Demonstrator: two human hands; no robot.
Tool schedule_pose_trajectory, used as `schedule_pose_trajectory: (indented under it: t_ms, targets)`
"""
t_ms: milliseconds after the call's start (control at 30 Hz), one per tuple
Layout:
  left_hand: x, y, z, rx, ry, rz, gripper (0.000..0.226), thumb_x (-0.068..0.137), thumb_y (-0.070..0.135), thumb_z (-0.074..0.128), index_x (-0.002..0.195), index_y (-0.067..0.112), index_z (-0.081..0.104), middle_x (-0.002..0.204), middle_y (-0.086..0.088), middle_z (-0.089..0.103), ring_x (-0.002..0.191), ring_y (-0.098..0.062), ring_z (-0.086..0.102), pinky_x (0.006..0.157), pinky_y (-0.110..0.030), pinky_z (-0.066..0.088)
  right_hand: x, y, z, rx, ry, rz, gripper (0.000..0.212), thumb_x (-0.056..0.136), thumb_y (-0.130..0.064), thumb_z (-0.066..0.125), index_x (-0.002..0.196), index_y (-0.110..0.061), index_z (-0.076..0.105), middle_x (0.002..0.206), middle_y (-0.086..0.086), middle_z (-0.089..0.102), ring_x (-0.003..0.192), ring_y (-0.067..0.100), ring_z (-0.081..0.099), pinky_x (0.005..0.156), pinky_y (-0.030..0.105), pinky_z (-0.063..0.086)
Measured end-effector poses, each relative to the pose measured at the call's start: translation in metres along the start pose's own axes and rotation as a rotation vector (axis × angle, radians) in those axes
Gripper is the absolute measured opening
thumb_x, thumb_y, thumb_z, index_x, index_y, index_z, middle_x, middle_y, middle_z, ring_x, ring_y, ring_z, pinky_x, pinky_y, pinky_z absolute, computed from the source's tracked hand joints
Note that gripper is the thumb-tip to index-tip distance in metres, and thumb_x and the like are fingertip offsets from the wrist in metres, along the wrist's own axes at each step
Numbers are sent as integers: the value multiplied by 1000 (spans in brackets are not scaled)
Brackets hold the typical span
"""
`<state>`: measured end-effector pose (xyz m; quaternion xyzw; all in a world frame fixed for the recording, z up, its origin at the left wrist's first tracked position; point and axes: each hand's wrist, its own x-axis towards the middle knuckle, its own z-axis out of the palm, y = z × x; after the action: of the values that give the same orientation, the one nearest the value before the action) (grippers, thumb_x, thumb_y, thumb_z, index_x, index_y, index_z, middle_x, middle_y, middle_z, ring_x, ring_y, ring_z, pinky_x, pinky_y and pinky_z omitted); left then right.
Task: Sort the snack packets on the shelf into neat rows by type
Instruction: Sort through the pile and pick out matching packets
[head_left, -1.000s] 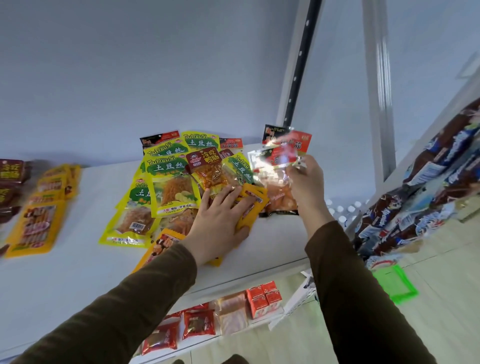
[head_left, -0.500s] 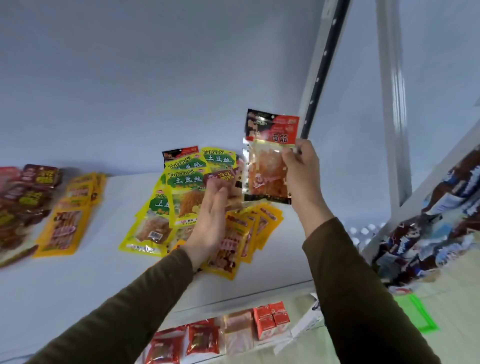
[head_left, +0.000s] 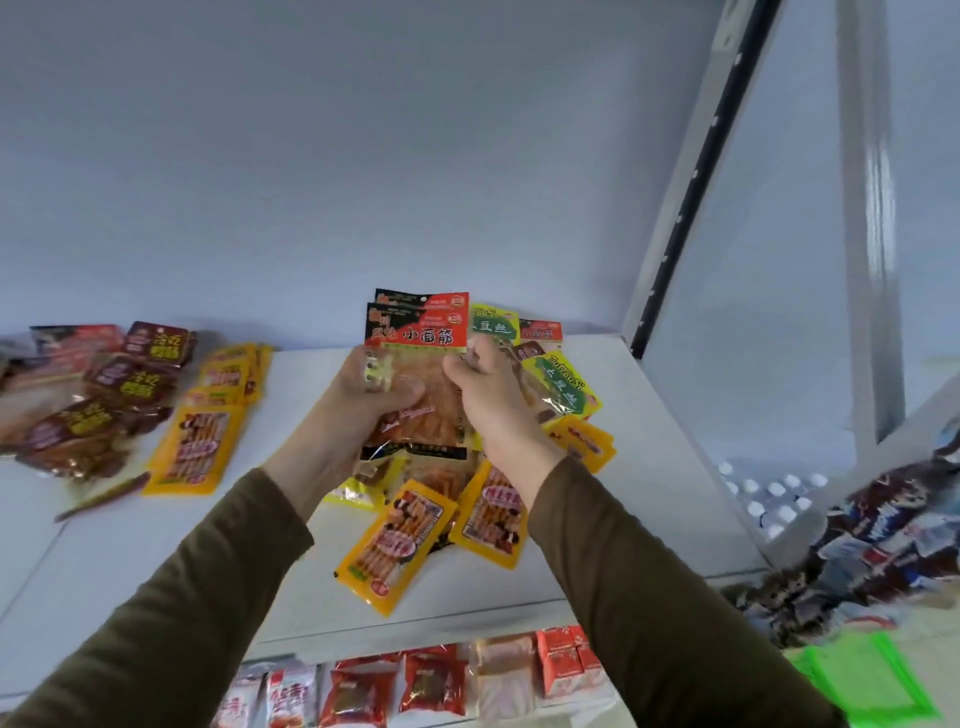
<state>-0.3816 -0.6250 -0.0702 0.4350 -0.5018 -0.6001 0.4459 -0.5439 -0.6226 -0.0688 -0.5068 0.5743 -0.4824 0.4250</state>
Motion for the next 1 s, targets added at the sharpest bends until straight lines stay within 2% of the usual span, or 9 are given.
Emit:
schedule_pose_trajectory:
  t_ms: [67,167,300,367,467,533,667,833,1000]
  targets:
    - [-1,-1,-19,-26,95,-10,56,85,1,75,135,15,54,116,-14,74,101,-33,74,77,-43,63,15,-1,-1,-122,-98,-40,24,107,-22,47,130,-20,56,118,-5,59,102,17,61,81,30,49]
    - [-2,-6,-46,-70,240,-16,51,89,-1,72,132,19,56,112,-12,76,94,-32,76,60,-35,62,49,-2,-6,-218,-52,-80,31,105,-17,48,135,-18,58,127,-3,63,106,14,63,95,38,54]
    - [-1,-18,-73,-98,343,-50,51,89,1,73,131,23,54,110,-8,76,90,-27,77,68,-38,62,96,-7,-7,-344,62,-121,33,105,-13,44,135,-12,56,127,0,61,105,13,58,75,23,47]
    - [1,-24,-80,-110,370,-78,53,89,3,74,134,22,51,115,-10,75,91,-27,77,73,-41,62,118,-8,1,-442,58,-178,32,104,-12,45,134,-11,56,129,3,62,106,15,59,71,21,46]
    - [4,-28,-82,-131,398,-91,53,89,4,74,132,22,50,114,-10,74,89,-25,77,68,-39,62,140,-8,25,-646,-44,-272,30,102,-9,48,129,-12,59,130,4,64,117,20,60,93,31,50]
    - [6,-26,-80,-134,375,-92,51,90,6,74,131,23,50,114,-10,74,89,-26,77,64,-36,61,155,-5,41,-787,-70,-322,29,101,-10,50,128,-14,61,130,6,63,120,24,58,99,37,48]
    - [7,-25,-78,-135,350,-127,52,89,10,77,130,27,49,110,-9,75,87,-26,78,61,-34,61,175,2,56,-1046,46,-343,27,100,-11,51,126,-11,58,125,12,57,116,32,52,92,43,51]
    - [12,-25,-82,-134,388,-144,59,88,11,78,135,25,47,110,-8,74,80,-22,78,57,-31,60,175,8,65,-1285,128,-467,17,98,-8,54,113,-12,60,108,8,66,104,30,59,67,36,47]
    - [17,-25,-85,-131,403,-166,58,89,11,77,136,24,46,107,-7,73,72,-18,77,54,-29,59,174,10,66,-1425,124,-409,21,95,-5,56,110,-11,68,110,9,65,109,30,58,78,38,52]
